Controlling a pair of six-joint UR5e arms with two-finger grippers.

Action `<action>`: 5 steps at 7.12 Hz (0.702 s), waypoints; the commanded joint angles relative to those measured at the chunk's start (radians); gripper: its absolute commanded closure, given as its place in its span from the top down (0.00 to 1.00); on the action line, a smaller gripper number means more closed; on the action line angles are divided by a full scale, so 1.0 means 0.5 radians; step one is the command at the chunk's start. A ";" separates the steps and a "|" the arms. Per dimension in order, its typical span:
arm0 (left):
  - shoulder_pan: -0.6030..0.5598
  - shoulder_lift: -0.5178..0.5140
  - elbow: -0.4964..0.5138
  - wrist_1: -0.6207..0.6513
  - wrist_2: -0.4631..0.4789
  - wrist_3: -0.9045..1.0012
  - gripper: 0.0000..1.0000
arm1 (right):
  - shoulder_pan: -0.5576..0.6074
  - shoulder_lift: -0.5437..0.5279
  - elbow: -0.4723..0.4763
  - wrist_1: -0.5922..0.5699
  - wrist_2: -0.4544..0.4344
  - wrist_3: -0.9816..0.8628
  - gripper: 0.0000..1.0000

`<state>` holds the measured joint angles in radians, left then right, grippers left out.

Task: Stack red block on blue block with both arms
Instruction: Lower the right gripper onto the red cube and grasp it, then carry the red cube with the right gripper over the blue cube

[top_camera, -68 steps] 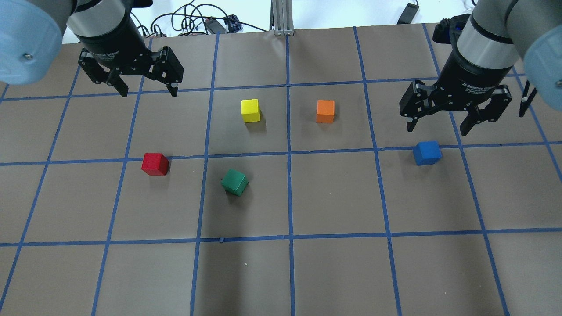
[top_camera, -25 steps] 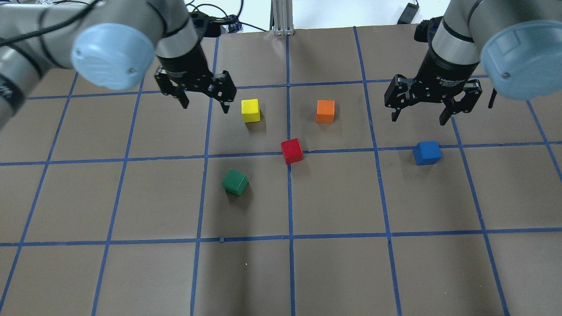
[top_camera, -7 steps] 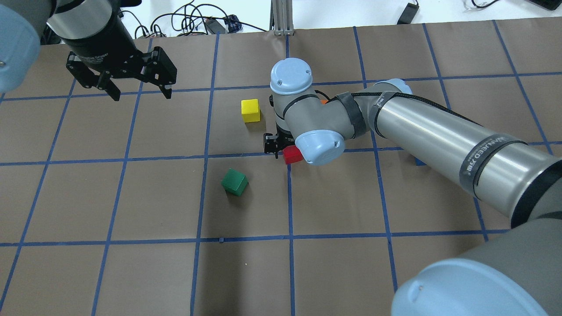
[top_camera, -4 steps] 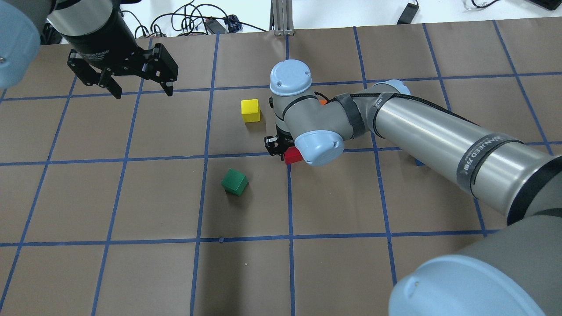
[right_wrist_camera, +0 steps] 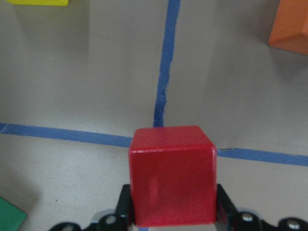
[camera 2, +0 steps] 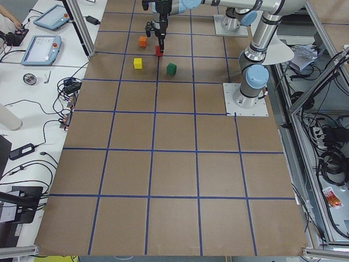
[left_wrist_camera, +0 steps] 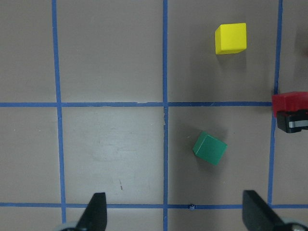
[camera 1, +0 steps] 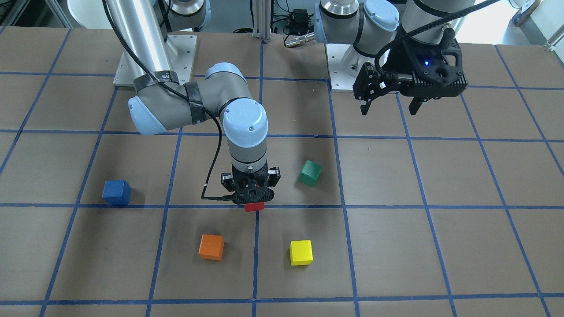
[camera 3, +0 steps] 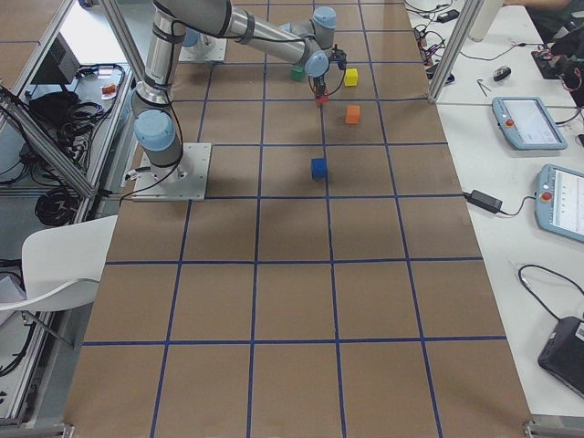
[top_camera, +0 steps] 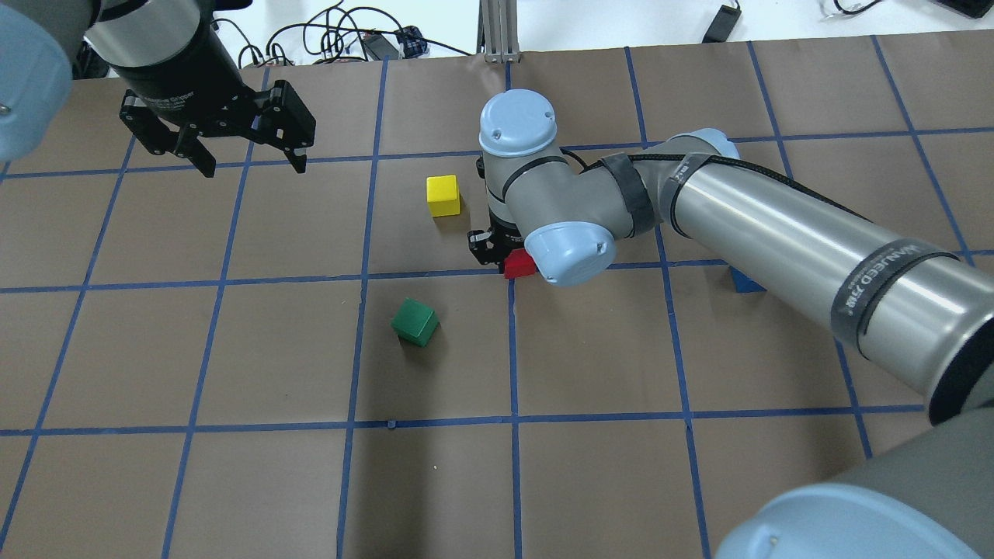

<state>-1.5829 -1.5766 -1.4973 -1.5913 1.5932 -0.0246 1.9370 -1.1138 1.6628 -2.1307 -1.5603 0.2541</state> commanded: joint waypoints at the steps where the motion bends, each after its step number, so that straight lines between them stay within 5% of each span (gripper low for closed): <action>1: 0.000 -0.004 0.003 -0.002 0.004 0.000 1.00 | -0.133 -0.235 0.018 0.238 -0.009 -0.002 0.00; 5: -0.003 0.002 -0.006 -0.002 -0.002 0.000 1.00 | -0.688 -0.656 0.049 0.717 -0.024 -0.396 0.00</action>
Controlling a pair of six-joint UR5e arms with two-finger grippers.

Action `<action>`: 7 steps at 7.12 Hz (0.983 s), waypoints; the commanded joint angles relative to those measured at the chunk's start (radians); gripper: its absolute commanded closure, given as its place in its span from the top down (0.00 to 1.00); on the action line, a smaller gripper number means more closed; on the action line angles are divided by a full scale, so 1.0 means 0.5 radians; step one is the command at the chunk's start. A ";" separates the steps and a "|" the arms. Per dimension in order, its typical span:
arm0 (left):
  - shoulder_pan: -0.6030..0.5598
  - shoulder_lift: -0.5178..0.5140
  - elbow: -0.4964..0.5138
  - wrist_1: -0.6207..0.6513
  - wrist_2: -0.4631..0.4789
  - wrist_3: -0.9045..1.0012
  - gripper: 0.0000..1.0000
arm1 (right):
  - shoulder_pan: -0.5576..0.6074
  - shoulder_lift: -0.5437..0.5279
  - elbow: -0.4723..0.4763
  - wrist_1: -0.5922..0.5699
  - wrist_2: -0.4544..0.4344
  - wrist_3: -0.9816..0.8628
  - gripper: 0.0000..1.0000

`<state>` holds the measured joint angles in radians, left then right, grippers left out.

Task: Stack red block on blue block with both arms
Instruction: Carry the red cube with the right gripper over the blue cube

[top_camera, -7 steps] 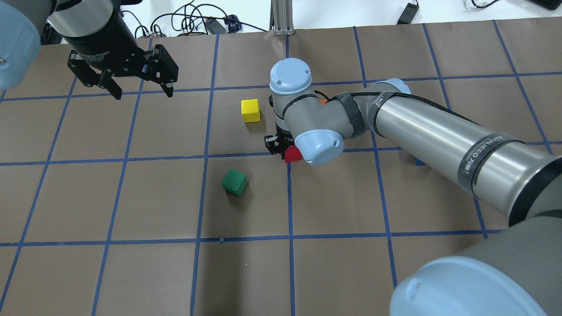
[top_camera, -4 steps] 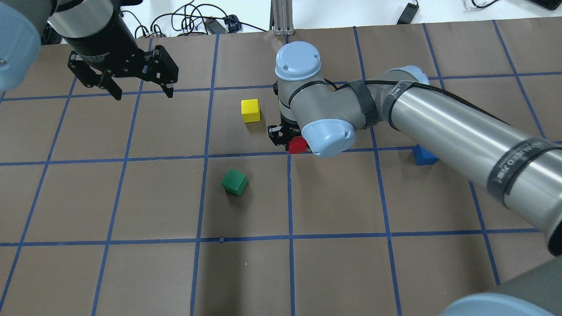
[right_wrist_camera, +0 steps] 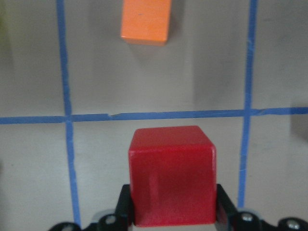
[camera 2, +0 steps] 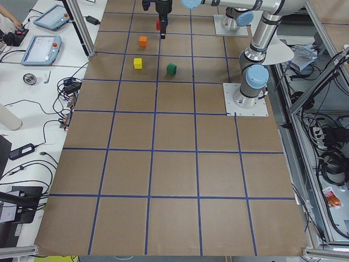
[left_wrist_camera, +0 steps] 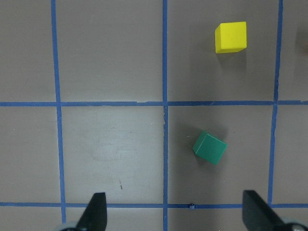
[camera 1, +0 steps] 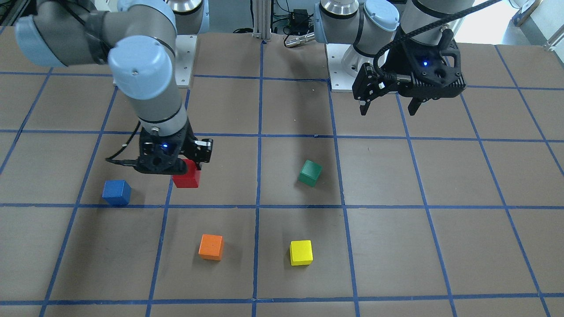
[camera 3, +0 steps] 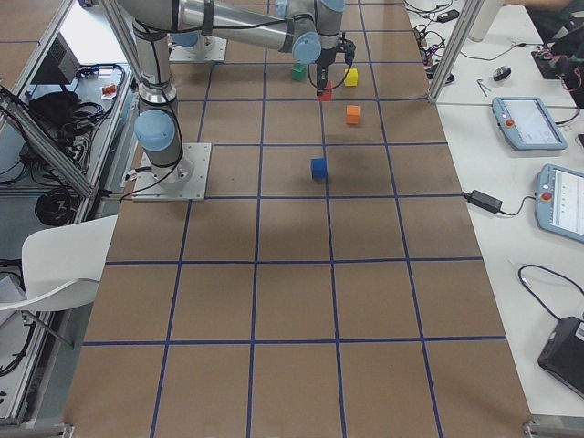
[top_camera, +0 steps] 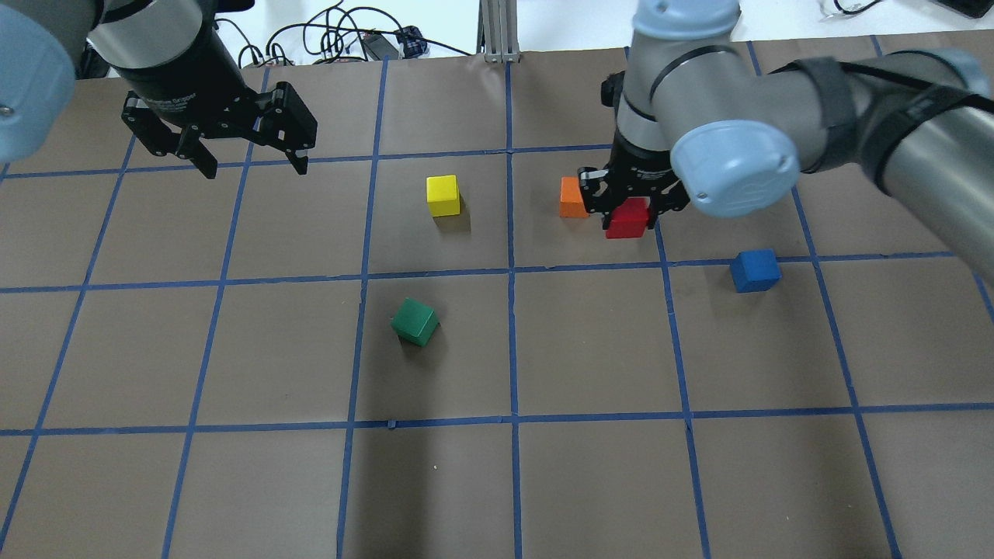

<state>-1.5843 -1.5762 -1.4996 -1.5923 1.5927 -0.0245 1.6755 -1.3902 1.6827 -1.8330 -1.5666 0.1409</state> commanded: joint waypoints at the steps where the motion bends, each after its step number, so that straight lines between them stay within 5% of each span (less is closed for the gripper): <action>1: -0.001 0.002 -0.001 -0.003 0.005 0.000 1.00 | -0.288 -0.125 0.031 0.198 -0.027 -0.332 0.00; 5: -0.004 0.002 -0.004 -0.006 0.002 0.000 1.00 | -0.715 -0.189 0.211 0.150 -0.039 -0.879 0.00; 7: -0.004 0.005 -0.004 -0.009 0.002 0.000 1.00 | -0.755 -0.220 0.349 -0.094 -0.045 -0.929 0.00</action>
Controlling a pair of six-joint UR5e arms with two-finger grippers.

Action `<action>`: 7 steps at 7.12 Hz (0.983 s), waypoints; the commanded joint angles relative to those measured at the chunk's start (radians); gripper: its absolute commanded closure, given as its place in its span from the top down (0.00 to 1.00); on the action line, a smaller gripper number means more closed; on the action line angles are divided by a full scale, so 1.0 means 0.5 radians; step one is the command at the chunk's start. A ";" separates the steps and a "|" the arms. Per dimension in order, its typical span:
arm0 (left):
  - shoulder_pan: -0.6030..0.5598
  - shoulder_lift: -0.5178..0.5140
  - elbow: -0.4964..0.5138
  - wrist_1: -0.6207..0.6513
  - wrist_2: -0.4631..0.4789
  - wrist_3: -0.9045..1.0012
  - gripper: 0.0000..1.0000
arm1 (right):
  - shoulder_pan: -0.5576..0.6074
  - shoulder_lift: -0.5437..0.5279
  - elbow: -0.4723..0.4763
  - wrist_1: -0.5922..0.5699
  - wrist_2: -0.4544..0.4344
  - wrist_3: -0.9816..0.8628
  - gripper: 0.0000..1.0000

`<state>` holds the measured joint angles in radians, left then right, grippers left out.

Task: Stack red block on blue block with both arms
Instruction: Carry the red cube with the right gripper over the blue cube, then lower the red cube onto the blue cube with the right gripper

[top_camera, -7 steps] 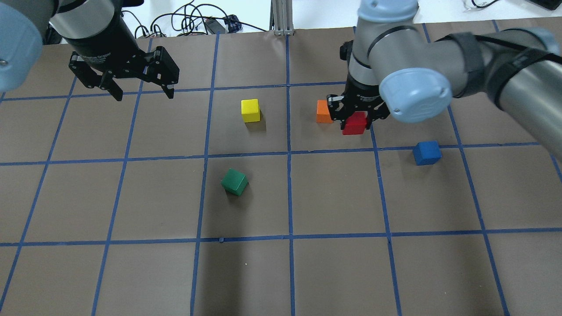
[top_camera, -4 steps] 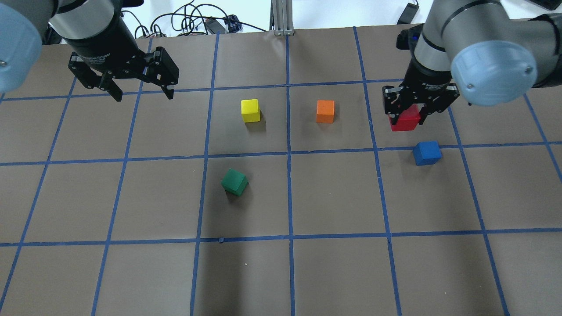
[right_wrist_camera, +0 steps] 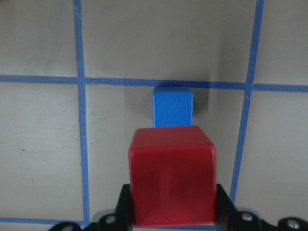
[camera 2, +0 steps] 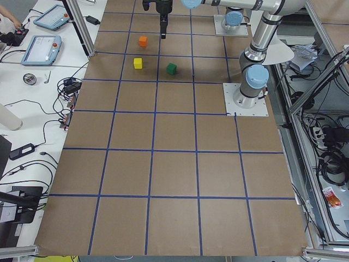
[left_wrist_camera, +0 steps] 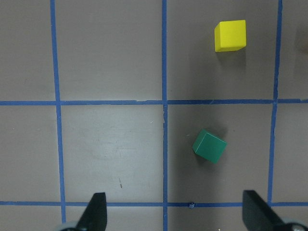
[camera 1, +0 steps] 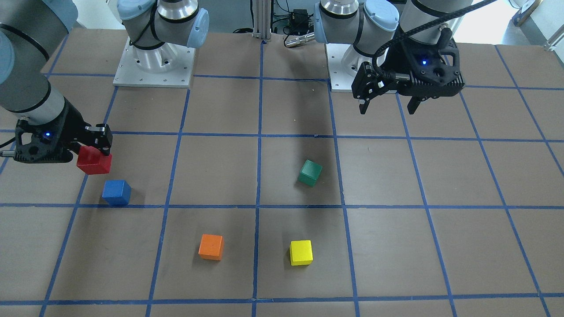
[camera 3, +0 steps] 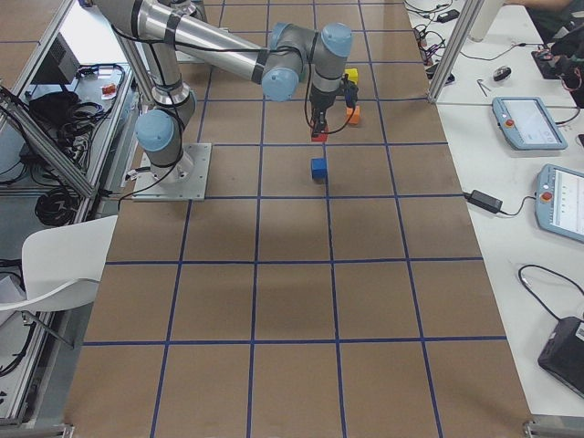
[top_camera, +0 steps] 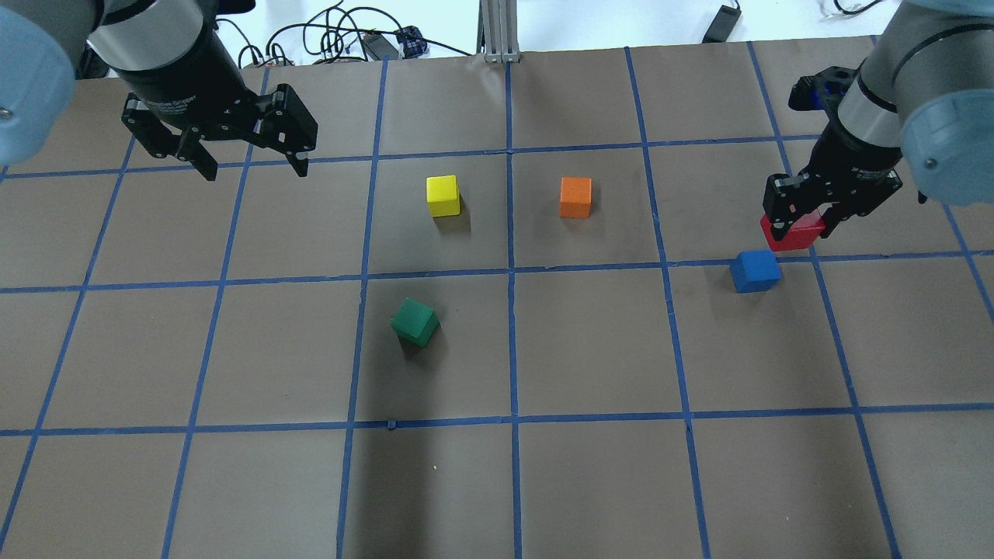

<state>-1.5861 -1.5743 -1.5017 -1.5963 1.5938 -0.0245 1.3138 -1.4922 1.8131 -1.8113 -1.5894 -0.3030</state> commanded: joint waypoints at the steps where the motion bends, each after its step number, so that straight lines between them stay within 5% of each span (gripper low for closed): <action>1: 0.000 0.007 -0.003 -0.001 -0.003 0.000 1.00 | -0.035 -0.010 0.171 -0.218 0.016 -0.093 0.00; 4: 0.000 0.007 -0.003 -0.001 -0.003 0.000 1.00 | -0.035 0.012 0.395 -0.607 0.031 -0.299 0.00; 7: -0.003 0.007 -0.003 -0.001 -0.003 0.000 1.00 | -0.035 0.097 0.399 -0.687 0.031 -0.259 0.00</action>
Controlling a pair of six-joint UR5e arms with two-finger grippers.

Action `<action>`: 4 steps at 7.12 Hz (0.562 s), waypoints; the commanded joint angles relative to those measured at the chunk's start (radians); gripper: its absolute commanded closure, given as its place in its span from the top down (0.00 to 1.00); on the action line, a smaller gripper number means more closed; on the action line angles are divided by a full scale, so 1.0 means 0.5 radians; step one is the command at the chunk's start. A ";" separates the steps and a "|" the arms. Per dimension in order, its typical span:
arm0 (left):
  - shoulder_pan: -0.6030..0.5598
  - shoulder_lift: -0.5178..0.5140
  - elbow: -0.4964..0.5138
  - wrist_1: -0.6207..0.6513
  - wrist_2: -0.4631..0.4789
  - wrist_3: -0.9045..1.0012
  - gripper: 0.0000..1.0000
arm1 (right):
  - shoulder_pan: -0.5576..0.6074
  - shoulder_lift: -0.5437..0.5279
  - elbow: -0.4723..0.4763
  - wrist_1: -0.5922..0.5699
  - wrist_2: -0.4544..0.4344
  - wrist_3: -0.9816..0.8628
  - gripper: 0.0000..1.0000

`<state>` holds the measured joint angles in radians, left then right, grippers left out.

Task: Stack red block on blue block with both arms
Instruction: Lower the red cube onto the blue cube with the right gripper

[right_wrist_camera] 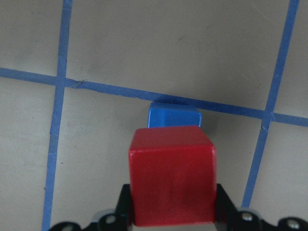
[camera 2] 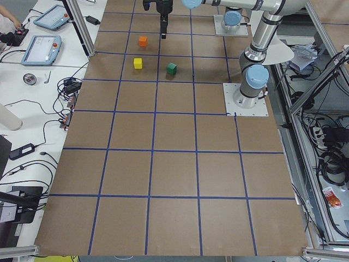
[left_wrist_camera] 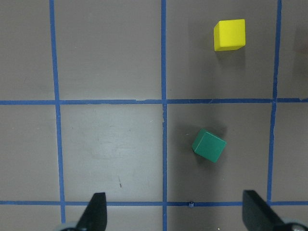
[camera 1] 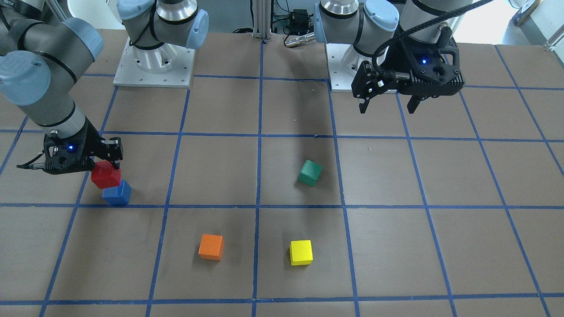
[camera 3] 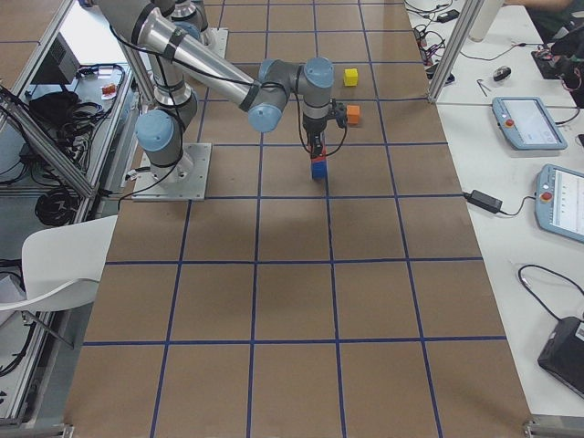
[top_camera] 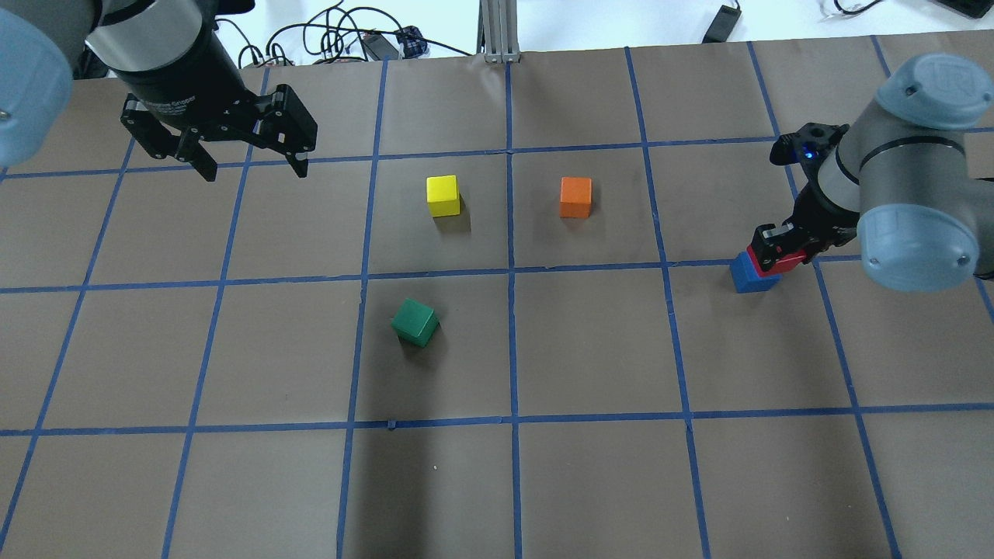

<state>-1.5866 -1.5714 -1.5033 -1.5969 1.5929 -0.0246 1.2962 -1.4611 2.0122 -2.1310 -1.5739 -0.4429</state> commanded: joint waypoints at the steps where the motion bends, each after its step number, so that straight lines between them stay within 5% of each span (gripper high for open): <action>1: -0.002 0.001 0.000 0.000 -0.001 0.000 1.00 | 0.000 0.047 0.001 -0.076 0.000 0.115 0.00; 4: -0.002 -0.002 -0.003 -0.003 -0.001 0.000 1.00 | 0.000 0.096 0.001 -0.076 -0.003 0.174 0.00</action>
<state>-1.5876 -1.5721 -1.5046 -1.5972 1.5923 -0.0252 1.2962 -1.4213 2.0126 -2.1681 -1.5739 -0.3608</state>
